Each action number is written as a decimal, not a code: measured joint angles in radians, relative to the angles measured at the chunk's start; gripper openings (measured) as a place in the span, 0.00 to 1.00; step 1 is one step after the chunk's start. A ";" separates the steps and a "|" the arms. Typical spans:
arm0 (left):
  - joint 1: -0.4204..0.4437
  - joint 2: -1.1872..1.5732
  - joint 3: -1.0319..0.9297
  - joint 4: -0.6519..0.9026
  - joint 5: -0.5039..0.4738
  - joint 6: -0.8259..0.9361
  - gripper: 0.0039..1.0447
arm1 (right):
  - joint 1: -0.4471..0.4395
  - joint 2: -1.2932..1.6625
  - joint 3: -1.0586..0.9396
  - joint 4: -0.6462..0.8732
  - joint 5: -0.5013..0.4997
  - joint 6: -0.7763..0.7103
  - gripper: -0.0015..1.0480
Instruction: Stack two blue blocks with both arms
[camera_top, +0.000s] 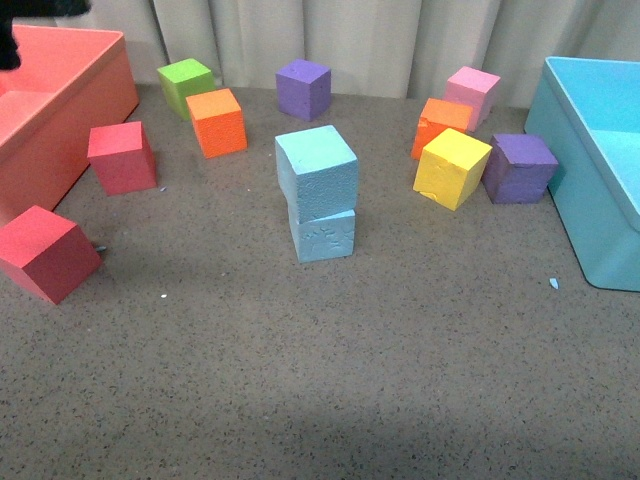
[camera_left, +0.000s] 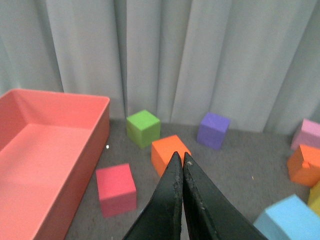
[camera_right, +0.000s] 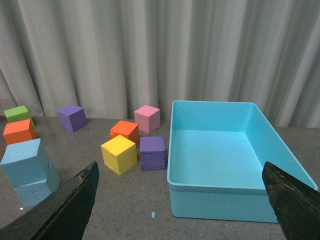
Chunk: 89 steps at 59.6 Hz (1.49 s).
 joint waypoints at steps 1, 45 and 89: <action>0.006 -0.013 -0.019 0.000 0.009 0.002 0.03 | 0.000 0.000 0.000 0.000 0.000 0.000 0.91; 0.220 -0.566 -0.364 -0.203 0.224 0.011 0.03 | 0.000 0.000 0.000 0.000 0.000 0.000 0.91; 0.240 -1.097 -0.396 -0.668 0.232 0.011 0.03 | 0.000 0.000 0.000 0.000 0.000 0.000 0.91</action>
